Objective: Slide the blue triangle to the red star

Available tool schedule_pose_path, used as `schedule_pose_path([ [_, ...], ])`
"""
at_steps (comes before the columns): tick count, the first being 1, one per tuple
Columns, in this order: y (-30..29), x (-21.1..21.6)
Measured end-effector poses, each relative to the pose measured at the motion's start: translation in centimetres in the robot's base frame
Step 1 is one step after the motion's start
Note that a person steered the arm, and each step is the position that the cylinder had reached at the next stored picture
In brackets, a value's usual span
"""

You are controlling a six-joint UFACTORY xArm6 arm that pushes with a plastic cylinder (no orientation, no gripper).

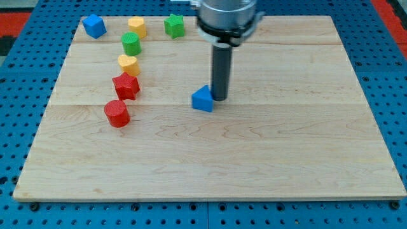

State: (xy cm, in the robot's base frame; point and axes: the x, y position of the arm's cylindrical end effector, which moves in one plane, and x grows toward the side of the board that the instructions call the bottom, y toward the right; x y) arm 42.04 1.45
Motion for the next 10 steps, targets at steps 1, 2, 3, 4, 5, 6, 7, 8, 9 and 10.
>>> schedule_pose_path([
  [1,-1.4,-0.3],
  [2,-6.5,2.2],
  [3,-9.3,4.8],
  [4,-8.1,7.9],
  [5,-4.6,9.8],
  [6,-2.7,12.1],
  [7,-4.4,13.0],
  [8,-10.9,12.6],
  [9,-12.5,12.6],
  [10,-11.1,13.9],
])
